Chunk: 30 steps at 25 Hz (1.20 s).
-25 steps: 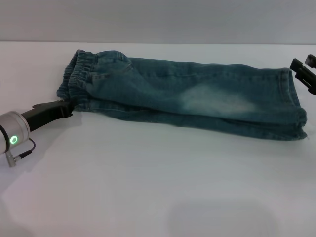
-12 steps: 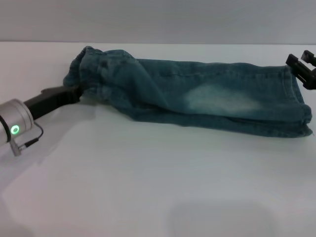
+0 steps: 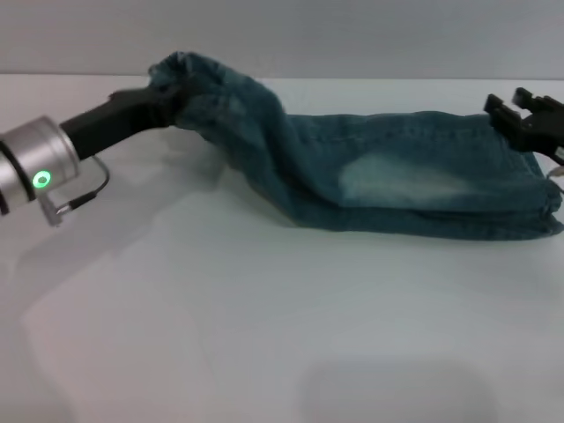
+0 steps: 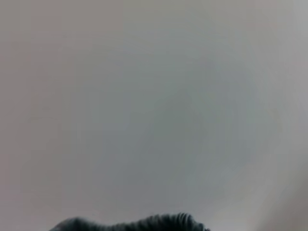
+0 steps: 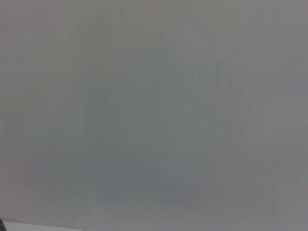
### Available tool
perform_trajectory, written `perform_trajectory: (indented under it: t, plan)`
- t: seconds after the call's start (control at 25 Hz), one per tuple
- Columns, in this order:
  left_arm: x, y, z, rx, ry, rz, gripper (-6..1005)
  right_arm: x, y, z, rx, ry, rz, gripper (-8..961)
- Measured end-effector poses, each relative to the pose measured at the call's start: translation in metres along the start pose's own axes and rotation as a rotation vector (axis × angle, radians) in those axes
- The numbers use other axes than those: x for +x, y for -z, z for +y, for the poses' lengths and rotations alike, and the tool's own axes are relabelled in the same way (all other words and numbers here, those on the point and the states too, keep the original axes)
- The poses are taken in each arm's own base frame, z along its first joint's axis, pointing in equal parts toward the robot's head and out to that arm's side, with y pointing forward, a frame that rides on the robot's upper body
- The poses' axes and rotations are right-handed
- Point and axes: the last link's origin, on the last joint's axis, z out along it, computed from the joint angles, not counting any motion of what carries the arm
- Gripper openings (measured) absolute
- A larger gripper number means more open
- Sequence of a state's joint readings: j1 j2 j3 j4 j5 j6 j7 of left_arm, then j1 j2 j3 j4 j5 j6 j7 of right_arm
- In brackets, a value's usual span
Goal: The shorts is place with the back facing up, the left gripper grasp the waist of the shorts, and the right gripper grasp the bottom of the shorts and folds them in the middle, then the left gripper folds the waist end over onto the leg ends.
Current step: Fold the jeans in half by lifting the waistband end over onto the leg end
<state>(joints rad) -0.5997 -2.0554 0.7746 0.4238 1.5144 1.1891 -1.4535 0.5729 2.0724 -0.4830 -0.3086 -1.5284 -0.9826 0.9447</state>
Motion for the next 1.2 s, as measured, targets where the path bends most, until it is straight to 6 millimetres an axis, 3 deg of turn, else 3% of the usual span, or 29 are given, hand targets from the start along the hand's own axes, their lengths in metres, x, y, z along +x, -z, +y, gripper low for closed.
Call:
perform_trajectory:
  t: [0.28, 0.48, 0.84, 1.2]
  plan:
    - [0.014, -0.014, 0.016, -0.097, -0.012, 0.023, 34, 0.011, -0.014, 0.019, -0.038, -0.001, 0.048, 436]
    - [0.035, -0.025, 0.034, -0.207, -0.006, 0.067, 34, 0.019, -0.024, 0.039, -0.095, -0.004, 0.093, 436]
    - [0.046, -0.036, 0.052, -0.300, -0.003, 0.083, 34, 0.027, -0.043, 0.089, -0.241, 0.021, 0.137, 436]
    - [0.057, -0.045, 0.061, -0.341, -0.019, 0.097, 34, 0.030, -0.049, 0.143, -0.437, -0.015, 0.163, 436]
